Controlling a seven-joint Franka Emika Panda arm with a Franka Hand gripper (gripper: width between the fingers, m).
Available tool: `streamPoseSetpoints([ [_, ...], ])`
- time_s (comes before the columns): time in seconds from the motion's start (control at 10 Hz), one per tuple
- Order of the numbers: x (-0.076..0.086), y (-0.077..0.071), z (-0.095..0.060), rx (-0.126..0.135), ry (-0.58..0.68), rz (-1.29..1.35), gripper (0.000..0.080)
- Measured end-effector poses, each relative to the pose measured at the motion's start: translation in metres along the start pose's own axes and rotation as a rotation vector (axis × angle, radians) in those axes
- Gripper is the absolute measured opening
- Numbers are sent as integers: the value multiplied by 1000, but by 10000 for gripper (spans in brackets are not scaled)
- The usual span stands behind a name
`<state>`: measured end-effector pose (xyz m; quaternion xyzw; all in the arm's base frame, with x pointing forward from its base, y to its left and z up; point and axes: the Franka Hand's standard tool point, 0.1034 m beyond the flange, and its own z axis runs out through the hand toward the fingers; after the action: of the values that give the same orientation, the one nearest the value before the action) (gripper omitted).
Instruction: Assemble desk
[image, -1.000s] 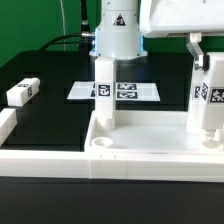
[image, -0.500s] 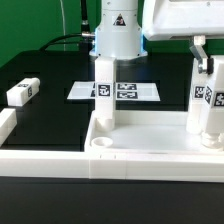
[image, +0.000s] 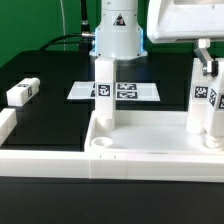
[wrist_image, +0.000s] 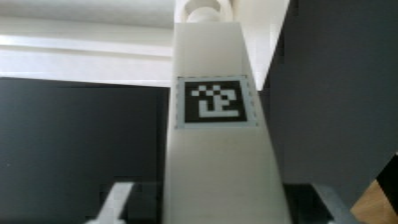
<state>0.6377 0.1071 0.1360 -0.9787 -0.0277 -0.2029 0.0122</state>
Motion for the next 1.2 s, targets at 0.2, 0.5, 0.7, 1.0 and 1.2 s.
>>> streamPoseSetpoints([
  [0.2, -2, -1, 2, 0, -3, -1, 290],
  [0.5, -6, 0, 6, -4, -5, -3, 290],
  [0.7, -9, 1, 10, -6, -9, -5, 290],
  [1.0, -8, 1, 11, -11, 22, -7, 290],
  [1.2, -8, 0, 12, -12, 38, -10, 290],
])
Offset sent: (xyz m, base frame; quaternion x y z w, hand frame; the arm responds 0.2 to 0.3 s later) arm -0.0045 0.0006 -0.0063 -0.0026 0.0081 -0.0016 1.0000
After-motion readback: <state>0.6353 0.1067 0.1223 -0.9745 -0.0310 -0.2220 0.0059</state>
